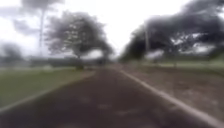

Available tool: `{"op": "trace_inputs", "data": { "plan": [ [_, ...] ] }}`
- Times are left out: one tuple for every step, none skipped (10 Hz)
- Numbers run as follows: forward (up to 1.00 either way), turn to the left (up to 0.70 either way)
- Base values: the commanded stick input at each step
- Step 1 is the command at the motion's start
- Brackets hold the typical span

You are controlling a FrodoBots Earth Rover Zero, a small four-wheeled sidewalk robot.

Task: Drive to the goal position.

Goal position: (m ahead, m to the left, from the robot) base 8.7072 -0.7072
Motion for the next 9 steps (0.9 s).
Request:
{"op": "trace_inputs", "data": {
  "plan": [
    [0.7, 0.0],
    [0.7, 0.0],
    [0.7, 0.0],
    [0.7, 0.0],
    [0.7, 0.0],
    [0.7, 0.0],
    [0.7, 0.0],
    [0.7, 0.0],
    [0.7, 0.0]
  ]
}}
